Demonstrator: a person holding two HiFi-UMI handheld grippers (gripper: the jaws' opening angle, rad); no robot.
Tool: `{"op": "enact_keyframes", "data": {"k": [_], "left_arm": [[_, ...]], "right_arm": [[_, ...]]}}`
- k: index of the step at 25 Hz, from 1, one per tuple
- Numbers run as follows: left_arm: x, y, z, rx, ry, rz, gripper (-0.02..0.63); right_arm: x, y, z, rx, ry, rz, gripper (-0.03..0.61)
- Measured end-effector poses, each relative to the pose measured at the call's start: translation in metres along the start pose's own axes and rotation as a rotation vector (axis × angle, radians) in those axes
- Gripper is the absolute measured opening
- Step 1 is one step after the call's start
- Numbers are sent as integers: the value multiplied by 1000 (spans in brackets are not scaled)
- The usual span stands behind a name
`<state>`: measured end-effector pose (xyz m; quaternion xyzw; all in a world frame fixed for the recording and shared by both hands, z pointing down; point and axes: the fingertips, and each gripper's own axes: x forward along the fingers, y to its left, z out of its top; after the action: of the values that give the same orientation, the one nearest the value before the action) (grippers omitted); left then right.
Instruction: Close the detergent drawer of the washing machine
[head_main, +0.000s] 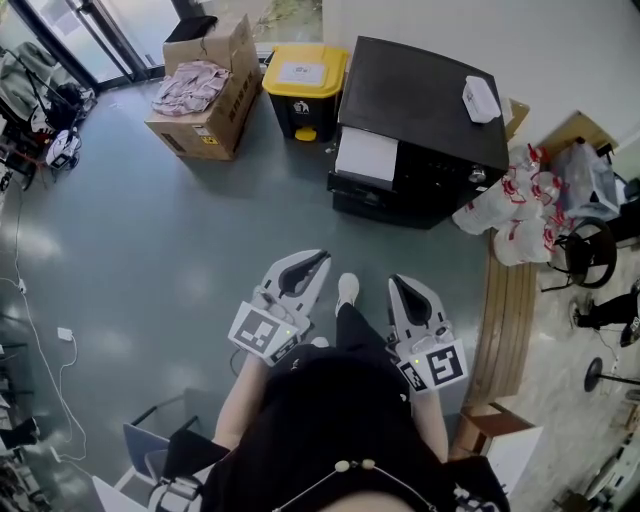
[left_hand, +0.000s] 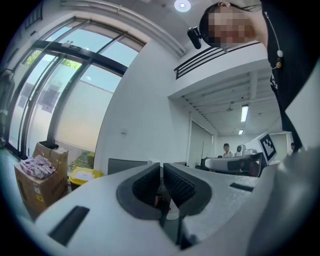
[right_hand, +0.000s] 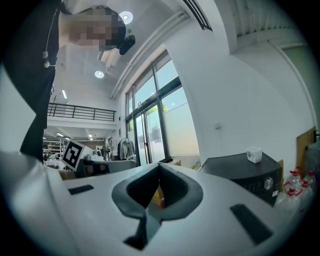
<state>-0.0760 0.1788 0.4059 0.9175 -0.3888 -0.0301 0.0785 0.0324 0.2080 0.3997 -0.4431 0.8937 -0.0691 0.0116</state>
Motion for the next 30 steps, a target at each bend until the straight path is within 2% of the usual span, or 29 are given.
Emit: {"op": "enact_keyframes", "data": {"k": [5, 8, 16, 24, 27, 30], "left_arm": [[40, 30, -3, -61, 30, 22, 9], [67, 46, -10, -150, 41, 18, 80], [123, 96, -39, -350, 71, 113, 87], [142, 151, -94, -705, 114, 262, 154], [147, 171, -116, -842, 142, 327, 237], [153, 188, -143, -973, 173, 385, 262]], "right_arm": [[30, -38, 7, 10, 4, -3, 5], [48, -61, 8, 9, 12, 3, 5], [89, -116, 6, 1, 39, 41, 5], [127, -144, -28, -41, 147, 121, 5], [141, -146, -49, -108, 226, 156, 5], [155, -149, -69, -125, 285, 196, 17]]}}
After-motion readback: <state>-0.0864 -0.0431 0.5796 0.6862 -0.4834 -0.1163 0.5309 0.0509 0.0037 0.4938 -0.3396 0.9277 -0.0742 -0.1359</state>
